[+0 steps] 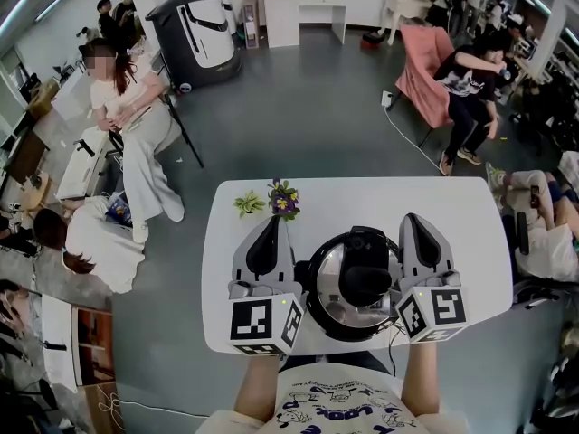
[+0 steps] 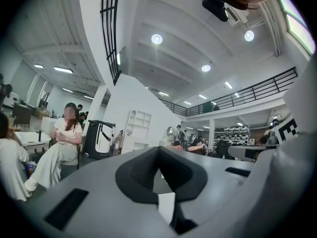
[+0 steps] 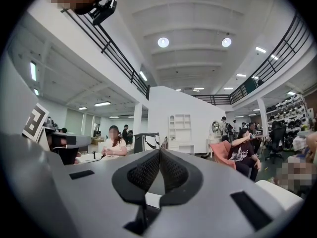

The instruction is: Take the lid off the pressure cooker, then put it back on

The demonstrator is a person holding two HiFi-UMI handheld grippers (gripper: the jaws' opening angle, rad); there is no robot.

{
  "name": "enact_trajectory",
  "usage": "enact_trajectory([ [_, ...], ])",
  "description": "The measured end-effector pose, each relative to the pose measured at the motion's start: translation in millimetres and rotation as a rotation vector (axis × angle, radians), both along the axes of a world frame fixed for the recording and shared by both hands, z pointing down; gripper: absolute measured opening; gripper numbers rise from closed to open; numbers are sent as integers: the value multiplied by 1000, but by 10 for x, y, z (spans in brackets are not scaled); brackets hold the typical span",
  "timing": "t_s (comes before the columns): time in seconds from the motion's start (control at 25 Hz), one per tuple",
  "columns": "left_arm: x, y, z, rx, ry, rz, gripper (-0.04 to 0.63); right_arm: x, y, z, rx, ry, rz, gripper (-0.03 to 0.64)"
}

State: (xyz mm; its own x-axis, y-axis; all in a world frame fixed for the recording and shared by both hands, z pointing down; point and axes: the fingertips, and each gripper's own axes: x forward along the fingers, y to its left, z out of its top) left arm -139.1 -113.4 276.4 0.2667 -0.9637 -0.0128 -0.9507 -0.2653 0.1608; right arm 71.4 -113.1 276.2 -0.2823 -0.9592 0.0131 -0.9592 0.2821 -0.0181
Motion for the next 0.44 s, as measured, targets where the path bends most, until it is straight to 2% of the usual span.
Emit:
enact_trajectory([
  [0.44, 53, 3, 29, -8, -10, 5, 14, 19, 14, 22, -11, 10, 2, 14],
])
